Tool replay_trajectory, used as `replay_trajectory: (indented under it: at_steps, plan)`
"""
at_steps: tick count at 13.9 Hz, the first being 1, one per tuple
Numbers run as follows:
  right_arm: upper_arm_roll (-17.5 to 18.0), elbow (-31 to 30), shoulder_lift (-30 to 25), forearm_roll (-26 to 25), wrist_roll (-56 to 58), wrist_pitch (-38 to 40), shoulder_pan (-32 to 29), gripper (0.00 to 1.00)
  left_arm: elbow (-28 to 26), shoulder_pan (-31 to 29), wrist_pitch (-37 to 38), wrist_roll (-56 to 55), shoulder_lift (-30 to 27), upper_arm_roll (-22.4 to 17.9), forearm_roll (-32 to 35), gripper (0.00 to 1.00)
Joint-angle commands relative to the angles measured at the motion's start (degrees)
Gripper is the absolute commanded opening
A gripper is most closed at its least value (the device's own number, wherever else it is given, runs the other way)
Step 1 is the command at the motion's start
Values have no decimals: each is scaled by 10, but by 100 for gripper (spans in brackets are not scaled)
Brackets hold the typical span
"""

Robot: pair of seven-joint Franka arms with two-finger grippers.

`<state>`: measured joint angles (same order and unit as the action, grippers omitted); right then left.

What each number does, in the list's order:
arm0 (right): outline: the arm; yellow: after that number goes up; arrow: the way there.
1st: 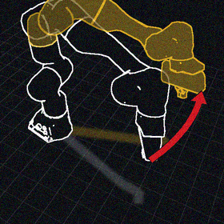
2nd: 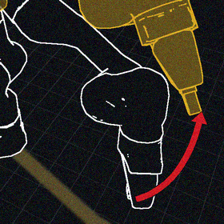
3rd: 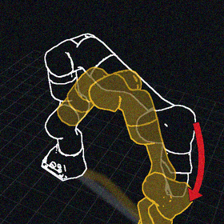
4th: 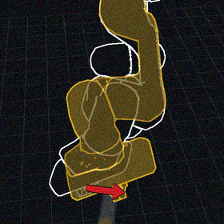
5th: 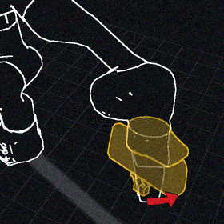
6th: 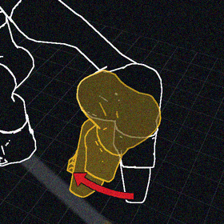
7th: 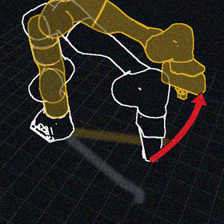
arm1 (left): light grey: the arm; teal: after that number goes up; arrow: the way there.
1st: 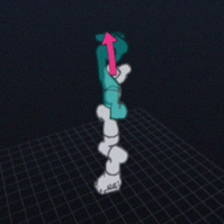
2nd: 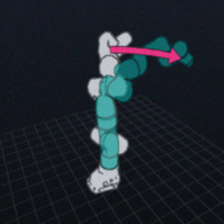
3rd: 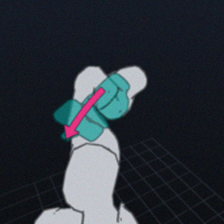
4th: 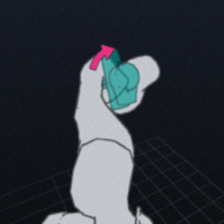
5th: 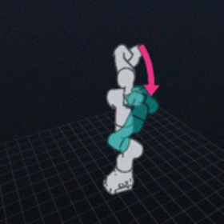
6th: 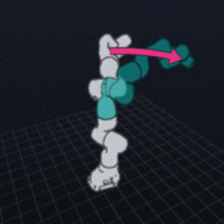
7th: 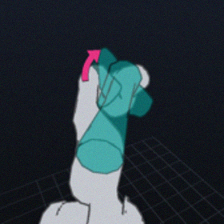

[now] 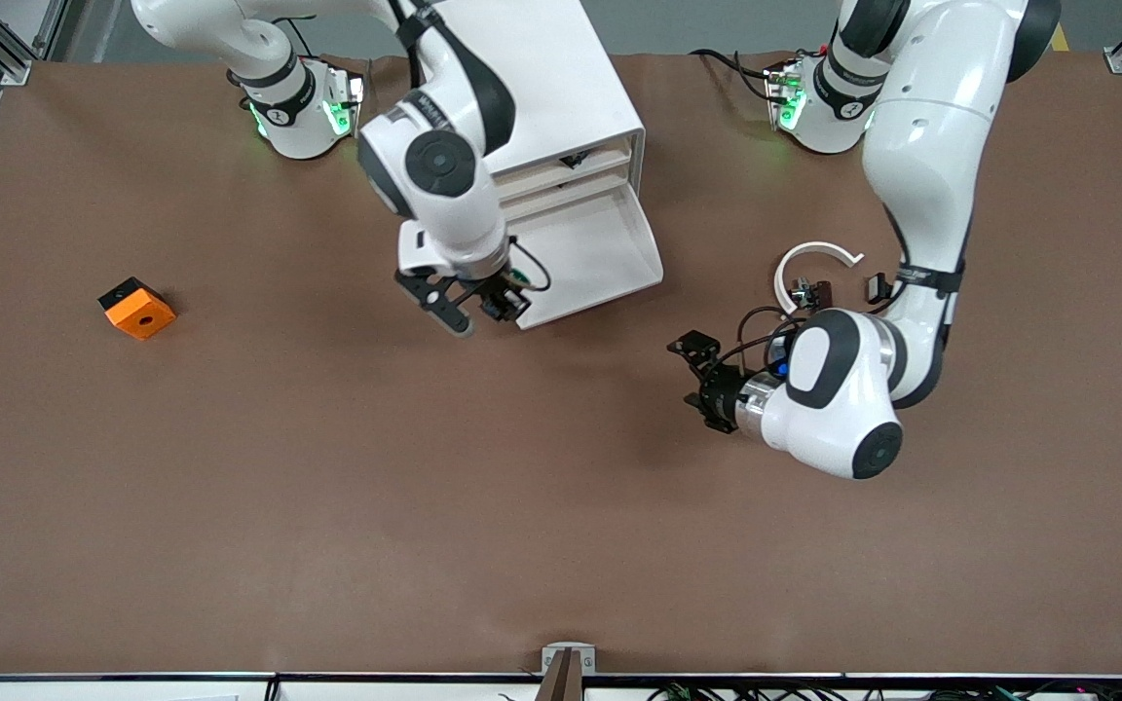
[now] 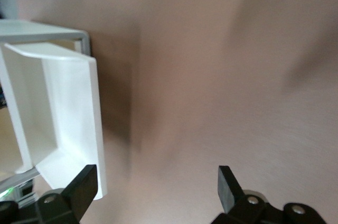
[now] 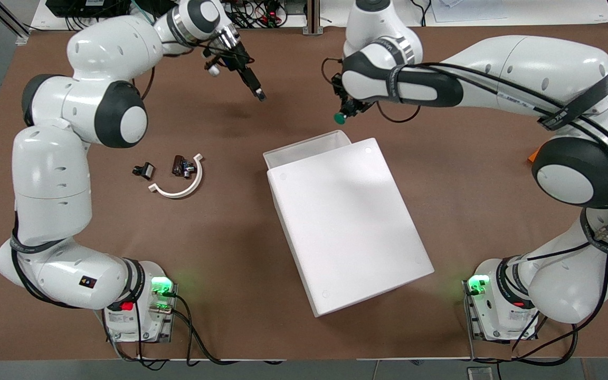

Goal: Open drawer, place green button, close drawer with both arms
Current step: 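Carry the button over the drawer with the right gripper while the left gripper withdraws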

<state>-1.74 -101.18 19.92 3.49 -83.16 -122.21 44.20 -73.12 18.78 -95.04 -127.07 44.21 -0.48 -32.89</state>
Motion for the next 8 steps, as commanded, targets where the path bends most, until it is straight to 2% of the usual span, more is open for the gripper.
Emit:
replay_trajectory:
  at_steps: [1, 3, 5, 8]
  plan:
    - [-9, 14, 19, 5, -56, -23, 45, 0, 25, -2, 6, 7, -23, -8, 53, 100]
    - [-10, 15, 41, -2, -95, -51, 73, 0, 23, -12, 6, 62, -57, -11, 84, 100]
    - [-10, 35, 72, -3, -112, -58, 93, 0, 22, -13, 7, 120, -66, -10, 140, 100]
    - [-10, 77, 117, -6, -149, -57, 113, 0, 21, -12, 7, 133, -77, -10, 208, 100]
